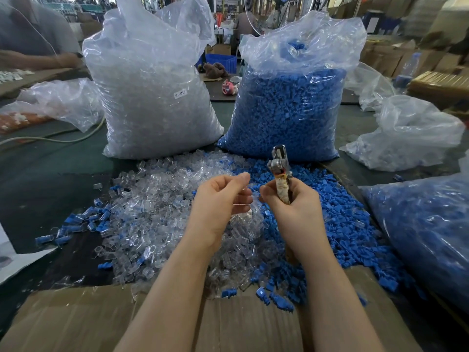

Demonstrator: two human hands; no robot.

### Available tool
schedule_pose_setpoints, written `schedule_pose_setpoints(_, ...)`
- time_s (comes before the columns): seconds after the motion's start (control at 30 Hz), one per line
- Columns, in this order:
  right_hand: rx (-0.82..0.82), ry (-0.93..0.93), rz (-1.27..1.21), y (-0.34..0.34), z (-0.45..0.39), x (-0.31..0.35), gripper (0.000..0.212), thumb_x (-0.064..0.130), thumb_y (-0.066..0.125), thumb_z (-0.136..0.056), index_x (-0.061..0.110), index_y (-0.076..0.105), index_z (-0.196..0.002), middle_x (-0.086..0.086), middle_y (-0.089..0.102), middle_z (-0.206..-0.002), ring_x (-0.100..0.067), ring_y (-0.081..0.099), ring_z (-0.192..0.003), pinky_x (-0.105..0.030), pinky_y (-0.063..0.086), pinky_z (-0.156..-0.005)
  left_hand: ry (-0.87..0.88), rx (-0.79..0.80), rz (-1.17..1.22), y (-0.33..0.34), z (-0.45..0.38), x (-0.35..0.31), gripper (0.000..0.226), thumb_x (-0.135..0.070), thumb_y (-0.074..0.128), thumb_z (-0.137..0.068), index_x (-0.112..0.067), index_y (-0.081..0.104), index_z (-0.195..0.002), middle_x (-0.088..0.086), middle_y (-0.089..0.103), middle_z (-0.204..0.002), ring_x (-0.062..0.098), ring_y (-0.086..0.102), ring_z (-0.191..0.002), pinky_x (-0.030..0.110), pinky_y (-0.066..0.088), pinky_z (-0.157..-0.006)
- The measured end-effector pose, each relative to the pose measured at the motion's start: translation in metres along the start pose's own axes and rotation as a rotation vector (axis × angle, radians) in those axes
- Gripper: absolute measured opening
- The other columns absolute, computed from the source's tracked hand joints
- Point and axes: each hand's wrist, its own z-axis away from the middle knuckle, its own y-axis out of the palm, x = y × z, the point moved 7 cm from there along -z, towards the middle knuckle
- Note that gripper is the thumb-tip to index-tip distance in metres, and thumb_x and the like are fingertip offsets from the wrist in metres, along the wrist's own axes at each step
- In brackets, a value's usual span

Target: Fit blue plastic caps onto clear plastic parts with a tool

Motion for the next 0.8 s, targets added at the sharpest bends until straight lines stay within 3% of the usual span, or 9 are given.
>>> schedule_pose_setpoints(0.1,0.012,-0.007,0.02,0.001,0.0,0.0,0.009,0.024,0.071,-0.088,0.02,0.066,-0.082,-0.009,0.067,-0.076,-0.024,0.059,-0.066,-0.041,0.05,-0.063,-0.023,0.017,0.082,0.003,0.001,0.001,0.008,-0.014,0.066,-0.092,-0.007,0.067,-0.089,0.0,0.069,-0.069,0.011,0.065,-0.063,0.022,0.057,-0.062)
schedule_pose_setpoints(0.2,0.014,-0.006,0.031,0.002,-0.001,0.0,0.009,0.025,0.07,-0.088,0.018,0.066,-0.083,-0.01,0.067,-0.076,-0.029,0.06,-0.071,-0.044,0.05,-0.064,-0.015,0.013,0.12,0.004,0.001,-0.001,0.007,-0.01,0.061,-0.095,-0.007,0.067,-0.098,0.001,0.069,-0.068,0.012,0.066,-0.062,0.022,0.057,-0.06)
schedule_pose_setpoints(0.37,0.0,0.002,-0.02,0.0,0.0,-0.001,0.01,0.022,0.07,-0.09,0.02,0.067,-0.08,-0.004,0.067,-0.074,-0.016,0.058,-0.063,-0.035,0.051,-0.062,0.013,-0.036,0.118,0.0,0.002,-0.003,0.012,-0.02,0.055,-0.101,-0.009,0.059,-0.101,0.005,0.074,-0.071,0.014,0.071,-0.063,0.022,0.056,-0.055)
schedule_pose_setpoints(0.5,-0.008,-0.005,-0.028,0.0,0.0,0.001,0.012,0.023,0.07,-0.089,0.021,0.066,-0.078,-0.003,0.067,-0.075,-0.017,0.059,-0.064,-0.028,0.05,-0.061,0.023,-0.07,0.004,-0.002,0.002,-0.001,0.017,-0.029,0.066,-0.093,-0.012,0.065,-0.096,-0.001,0.075,-0.071,0.006,0.067,-0.059,0.019,0.053,-0.052)
schedule_pose_setpoints(0.6,-0.003,-0.006,-0.044,0.001,0.0,0.001,0.012,0.023,0.071,-0.089,0.02,0.066,-0.079,-0.006,0.068,-0.078,-0.024,0.062,-0.074,-0.03,0.051,-0.065,0.06,-0.128,-0.068,-0.005,0.002,-0.002,0.016,-0.032,0.076,-0.082,-0.017,0.072,-0.084,-0.011,0.067,-0.061,-0.001,0.059,-0.054,0.015,0.052,-0.054)
schedule_pose_setpoints(0.8,-0.022,-0.037,-0.056,-0.001,0.001,0.004,0.011,0.022,0.07,-0.09,0.023,0.066,-0.08,-0.002,0.069,-0.078,-0.025,0.064,-0.076,-0.035,0.053,-0.069,0.011,-0.112,0.055,-0.007,0.002,-0.001,0.007,-0.016,0.078,-0.081,-0.01,0.075,-0.082,0.003,0.073,-0.067,0.01,0.068,-0.061,0.019,0.055,-0.057)
